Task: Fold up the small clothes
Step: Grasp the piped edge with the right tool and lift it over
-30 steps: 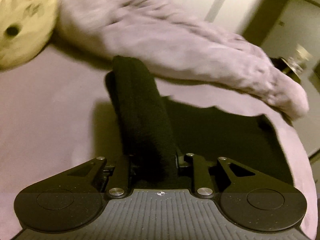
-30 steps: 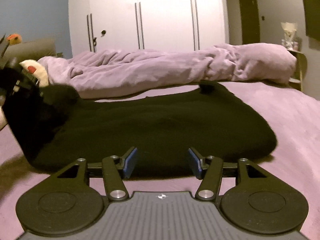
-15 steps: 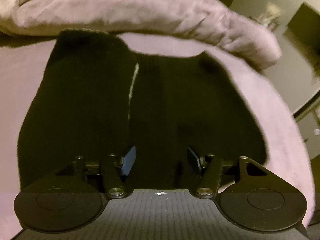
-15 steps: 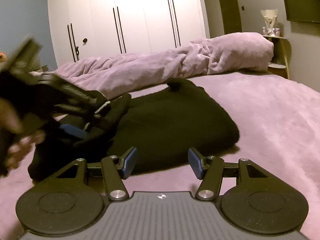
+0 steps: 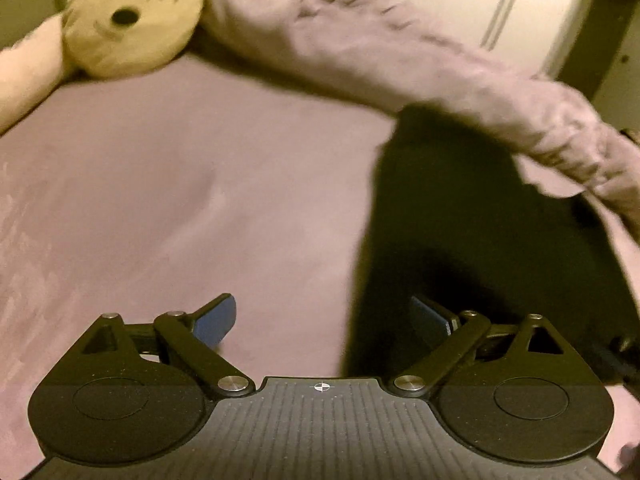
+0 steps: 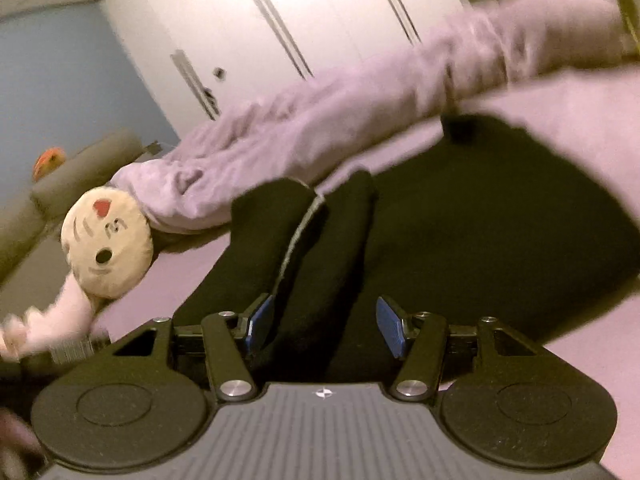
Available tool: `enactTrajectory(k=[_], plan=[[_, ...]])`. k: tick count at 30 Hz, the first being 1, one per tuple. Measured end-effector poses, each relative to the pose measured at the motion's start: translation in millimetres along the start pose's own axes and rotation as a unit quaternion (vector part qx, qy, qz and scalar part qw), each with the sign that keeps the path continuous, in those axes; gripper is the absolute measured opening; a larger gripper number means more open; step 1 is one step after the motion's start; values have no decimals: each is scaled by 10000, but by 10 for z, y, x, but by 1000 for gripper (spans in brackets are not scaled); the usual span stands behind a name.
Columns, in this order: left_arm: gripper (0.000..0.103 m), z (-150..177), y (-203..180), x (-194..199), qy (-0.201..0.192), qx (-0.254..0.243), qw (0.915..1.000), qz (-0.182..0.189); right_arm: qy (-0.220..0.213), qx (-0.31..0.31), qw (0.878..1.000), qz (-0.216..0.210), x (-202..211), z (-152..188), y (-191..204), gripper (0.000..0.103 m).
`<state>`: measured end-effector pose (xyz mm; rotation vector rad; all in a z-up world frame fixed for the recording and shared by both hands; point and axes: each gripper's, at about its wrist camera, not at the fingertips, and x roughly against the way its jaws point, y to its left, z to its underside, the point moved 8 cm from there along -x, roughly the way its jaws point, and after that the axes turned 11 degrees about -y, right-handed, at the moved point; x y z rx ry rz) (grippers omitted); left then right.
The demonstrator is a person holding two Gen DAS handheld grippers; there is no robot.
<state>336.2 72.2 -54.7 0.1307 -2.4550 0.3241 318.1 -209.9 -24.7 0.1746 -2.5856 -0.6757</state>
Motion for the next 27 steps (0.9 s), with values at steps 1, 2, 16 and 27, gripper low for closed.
enactTrajectory(k=[1,2,16,27], plan=[[97,42,28,-80,95,14,10000,18,194,-268,9994,-47,-107,9,-23,57],[96,47,70,-139,201,38,9998,30,318,-506,9982,-71,-182,15,-37,57],[98,198,49,-261,330,-68,9994,103,929,-580,9926,-519,-773,205,233,37],[98,202,38,-220,331,-122,9994,32,1019,-304,9933,-446,-861,164,311,42]])
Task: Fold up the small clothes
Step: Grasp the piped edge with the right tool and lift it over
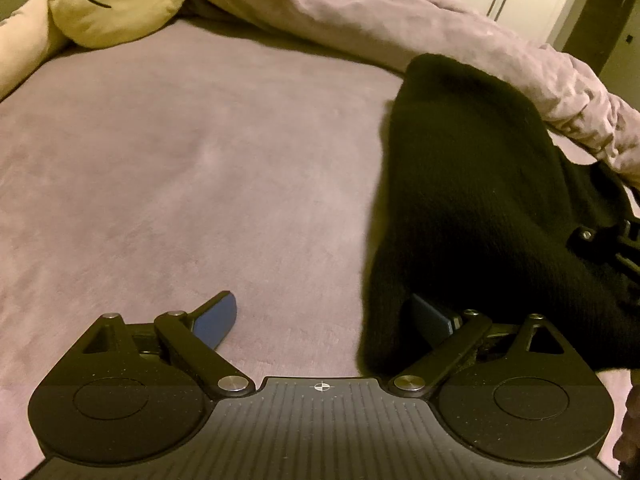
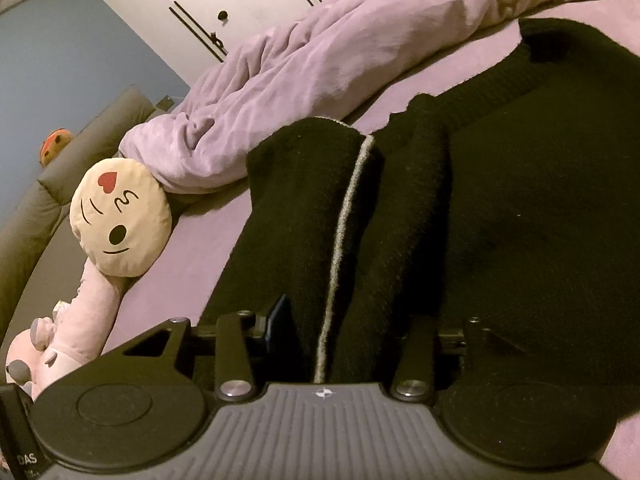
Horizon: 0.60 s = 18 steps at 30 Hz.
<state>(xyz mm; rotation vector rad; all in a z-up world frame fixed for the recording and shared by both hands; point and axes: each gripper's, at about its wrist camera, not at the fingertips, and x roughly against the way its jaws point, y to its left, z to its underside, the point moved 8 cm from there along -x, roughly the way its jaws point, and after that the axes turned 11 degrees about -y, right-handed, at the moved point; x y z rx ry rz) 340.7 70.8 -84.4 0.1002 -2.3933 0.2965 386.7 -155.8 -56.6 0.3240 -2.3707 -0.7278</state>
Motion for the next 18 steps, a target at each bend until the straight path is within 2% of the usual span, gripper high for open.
enactTrajectory(k=[1,3,6,10,13,16,18], plan=[[98,1,-3,12,3,-7,10000,-22,-6,26,10000,-10,-6,-4,4,39],[98,3,-12,48,-1,-61,10000,-64,-69,245,9997,-62,7,-18,46,22],[97,5,-25,137,-18,-187,9998,-79,-306,678,9972,-116,117,-128,162,17],[97,3,-88,284,-129,-407,9990,-109,-719,1508,9859,-1,372,-441,310,13],[97,14,-171,365,-167,-456,9988,-12,-1104,2179,9694,251,600,-661,322,13],[97,68,-273,403,-136,-518,9985,149,-1354,2643,9524,693,803,-801,88,13],[97,111,-332,394,-94,-604,9980,155,-1341,2636,9491,1086,865,-843,-207,13]])
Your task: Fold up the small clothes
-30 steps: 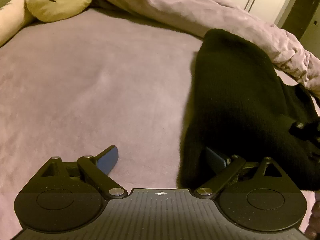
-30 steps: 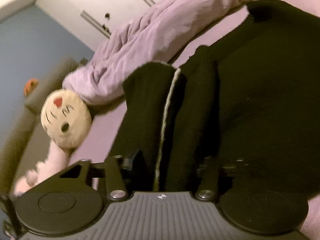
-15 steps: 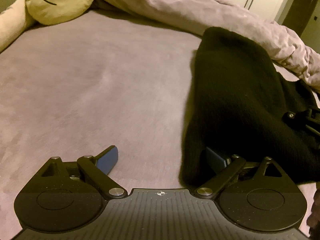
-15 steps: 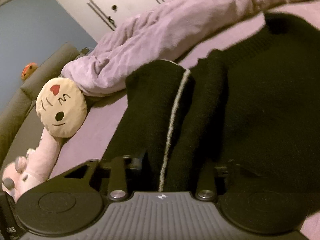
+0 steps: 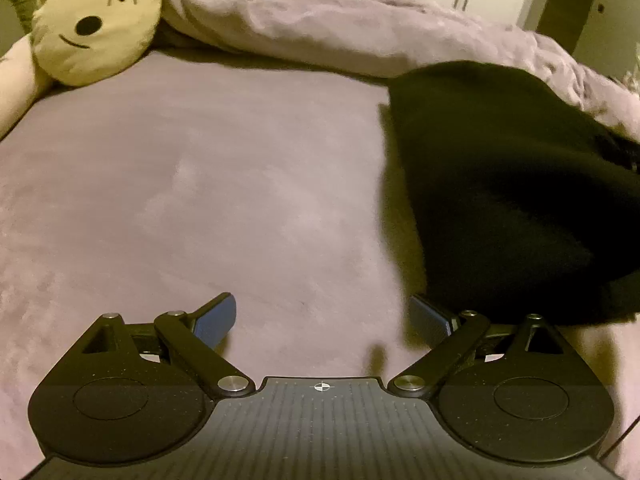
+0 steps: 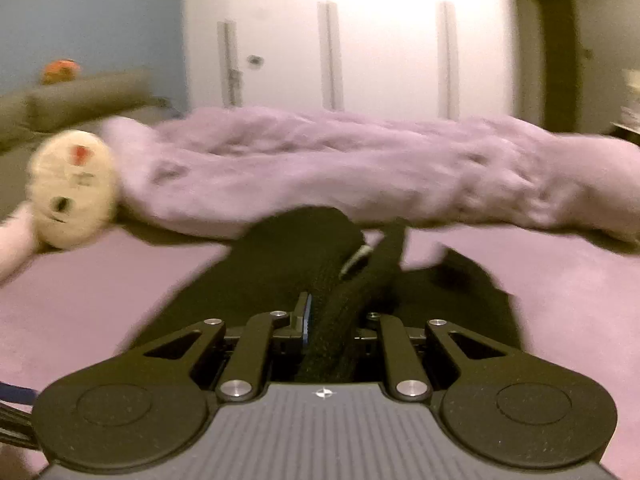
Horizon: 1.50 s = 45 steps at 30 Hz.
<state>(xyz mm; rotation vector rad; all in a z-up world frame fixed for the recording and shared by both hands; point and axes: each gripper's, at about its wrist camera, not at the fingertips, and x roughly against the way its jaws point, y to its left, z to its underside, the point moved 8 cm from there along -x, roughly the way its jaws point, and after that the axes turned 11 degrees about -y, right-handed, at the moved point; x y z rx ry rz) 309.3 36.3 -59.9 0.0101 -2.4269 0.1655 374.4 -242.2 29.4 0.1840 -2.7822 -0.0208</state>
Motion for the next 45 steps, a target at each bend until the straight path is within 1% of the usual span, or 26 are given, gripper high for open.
enactTrajectory(k=[2,3,5,6,7,9,10,16,18,20,21,22,23,24,25,26,28,30,31,35,37,38,40,41,44,45], plan=[[97,41,-72,-20,65,-67,10000,33,154,431,9974,559,-45,204,-277,13],[97,58,-109,-28,100,-73,9999,59,354,508,9950,784,-84,355,-415,13],[97,76,-178,-48,154,-89,9998,128,816,326,9905,1053,-116,581,-603,15],[97,83,-211,-53,164,-112,9997,159,926,0,9911,958,-91,635,-671,17],[97,89,-241,-59,169,-141,9996,173,848,-369,9924,806,-42,620,-715,20],[97,92,-281,-81,210,-200,9995,147,722,-908,9913,622,37,549,-777,35],[97,97,-297,-88,226,-220,9994,111,633,-1064,9906,585,73,500,-810,35],[97,185,-387,-95,311,-253,9992,16,240,-1398,9896,241,134,256,-749,39],[97,235,-400,-102,372,-267,9990,-15,345,-1451,9888,113,51,289,-672,44],[97,263,-396,-100,374,-261,9989,-49,627,-1505,9866,-21,-71,392,-618,45],[97,270,-391,-95,373,-257,9990,-58,830,-1594,9837,-28,-160,487,-615,45],[97,269,-382,-91,373,-250,9990,-61,904,-1720,9809,-71,-221,549,-629,45],[97,270,-384,-90,379,-248,9990,-62,904,-1886,9777,-172,-245,599,-630,42],[97,268,-381,-89,384,-251,9989,-61,846,-2061,9744,-297,-245,600,-625,23],[98,268,-401,-88,380,-252,9989,-67,769,-2247,9700,-510,-234,573,-607,16],[98,266,-405,-92,376,-262,9989,-73,698,-2337,9683,-546,-224,543,-607,17],[99,271,-403,-109,378,-255,9989,-96,701,-2254,9705,-488,-232,526,-593,20],[100,278,-411,-122,373,-209,9990,-124,768,-2241,9708,-369,-289,535,-602,35],[100,286,-414,-123,374,-202,9990,-131,805,-2310,9689,-381,-309,542,-608,37],[100,303,-423,-104,331,-228,9991,-153,919,-2774,9552,-461,-475,519,-677,42],[100,301,-424,-100,338,-219,9991,-152,882,-3101,9447,-602,-515,490,-703,43],[100,301,-432,-104,339,-224,9991,-157,895,-3280,9380,-675,-538,484,-710,46],[100,303,-439,-108,340,-223,9990,-176,956,-3396,9327,-750,-582,497,-693,48],[100,305,-442,-110,340,-223,9990,-189,981,-3356,9337,-770,-596,506,-682,47],[100,312,-451,-103,328,-205,9991,-200,894,-2977,9469,-824,-576,455,-615,16],[100,310,-447,-100,330,-197,9991,-191,813,-2817,9525,-821,-538,409,-583,14]])
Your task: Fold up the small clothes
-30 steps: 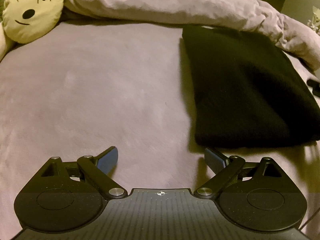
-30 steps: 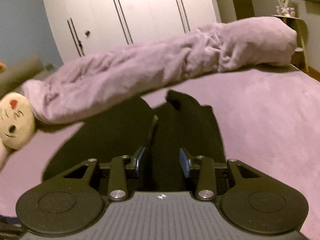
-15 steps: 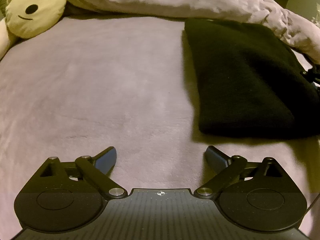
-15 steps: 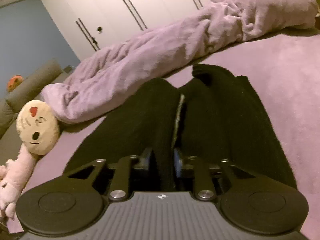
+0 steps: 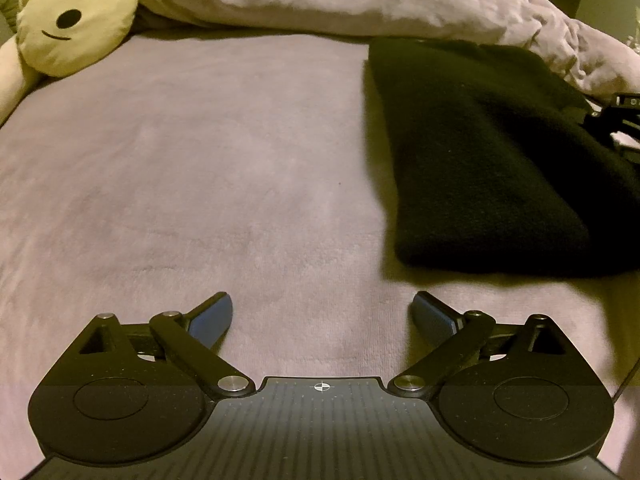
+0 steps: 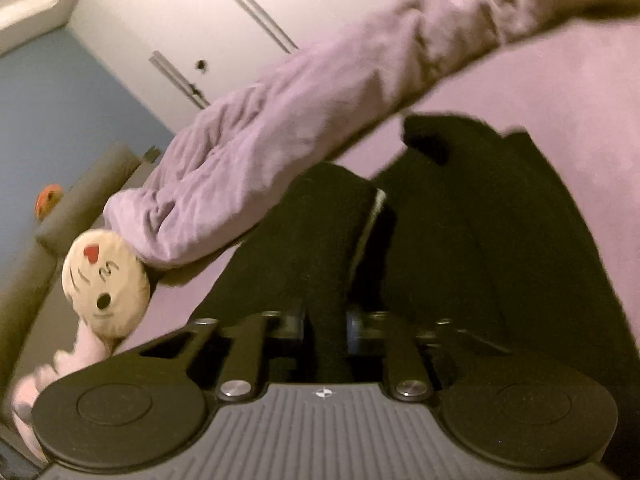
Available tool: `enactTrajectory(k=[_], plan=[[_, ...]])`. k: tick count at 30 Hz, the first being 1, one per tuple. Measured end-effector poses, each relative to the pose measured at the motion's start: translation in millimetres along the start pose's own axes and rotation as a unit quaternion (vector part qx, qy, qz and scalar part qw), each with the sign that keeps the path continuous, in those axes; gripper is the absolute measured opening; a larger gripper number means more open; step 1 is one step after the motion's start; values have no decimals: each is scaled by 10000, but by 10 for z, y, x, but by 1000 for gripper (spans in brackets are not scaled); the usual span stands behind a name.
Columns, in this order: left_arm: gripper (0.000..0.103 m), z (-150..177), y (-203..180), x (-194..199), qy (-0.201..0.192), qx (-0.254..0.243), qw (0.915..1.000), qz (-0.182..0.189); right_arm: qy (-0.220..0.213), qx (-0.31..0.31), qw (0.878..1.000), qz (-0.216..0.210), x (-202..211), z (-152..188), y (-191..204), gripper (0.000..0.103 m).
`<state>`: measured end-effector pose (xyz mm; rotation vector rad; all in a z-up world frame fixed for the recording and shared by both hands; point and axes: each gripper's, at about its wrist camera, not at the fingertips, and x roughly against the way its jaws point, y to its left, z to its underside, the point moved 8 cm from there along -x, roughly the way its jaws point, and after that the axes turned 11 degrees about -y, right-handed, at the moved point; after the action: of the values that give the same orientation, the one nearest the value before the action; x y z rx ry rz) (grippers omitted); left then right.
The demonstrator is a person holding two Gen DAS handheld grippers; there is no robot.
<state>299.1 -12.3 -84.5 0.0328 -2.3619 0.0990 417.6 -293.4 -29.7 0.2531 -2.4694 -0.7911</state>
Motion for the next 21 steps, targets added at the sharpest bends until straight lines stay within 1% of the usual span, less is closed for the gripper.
enactTrajectory(k=[1,2,3,5,6,7,8,10,11,13,14,15,17,18,19,20,21], plan=[[100,-3,4,2,3,1,10000,16,-105,333,9994,35,45,-21,84,14],[100,-6,9,8,7,6,10000,27,-299,793,9963,129,113,-59,188,13],[100,-9,23,16,16,21,10000,33,-483,1102,9926,174,184,-103,273,13],[100,-16,44,37,11,48,10000,49,-976,1759,9790,340,369,-200,455,13],[100,-12,50,44,7,49,10000,45,-1117,1983,9727,450,429,-207,505,13],[100,-6,59,45,8,58,10000,38,-1055,2239,9668,630,417,-168,513,13],[100,5,65,37,23,80,10000,43,-898,2416,9626,829,350,-104,465,14],[100,29,71,36,53,134,9999,51,-479,2611,9560,1246,167,42,292,17],[100,36,72,47,52,147,9999,56,-262,2614,9544,1420,85,111,188,18],[100,43,86,68,56,138,9999,79,-358,2422,9597,1378,95,106,119,23],[100,41,102,68,63,136,9999,80,-376,2344,9612,1403,120,75,104,37],[100,40,127,63,77,141,9998,75,-415,2227,9625,1493,159,33,93,53],[100,30,157,51,100,192,9997,60,-562,2060,9635,1613,237,-50,54,68],[100,22,168,48,104,230,9997,48,-547,1951,9664,1581,252,-71,11,70],[100,16,165,49,103,253,9996,42,-426,1758,9723,1478,231,-65,-39,70],[100,19,156,55,103,255,9996,38,-268,1487,9784,1409,203,-58,-112,70],[100,27,142,62,95,245,9996,29,-199,1189,9840,1311,186,-58,-182,70]])
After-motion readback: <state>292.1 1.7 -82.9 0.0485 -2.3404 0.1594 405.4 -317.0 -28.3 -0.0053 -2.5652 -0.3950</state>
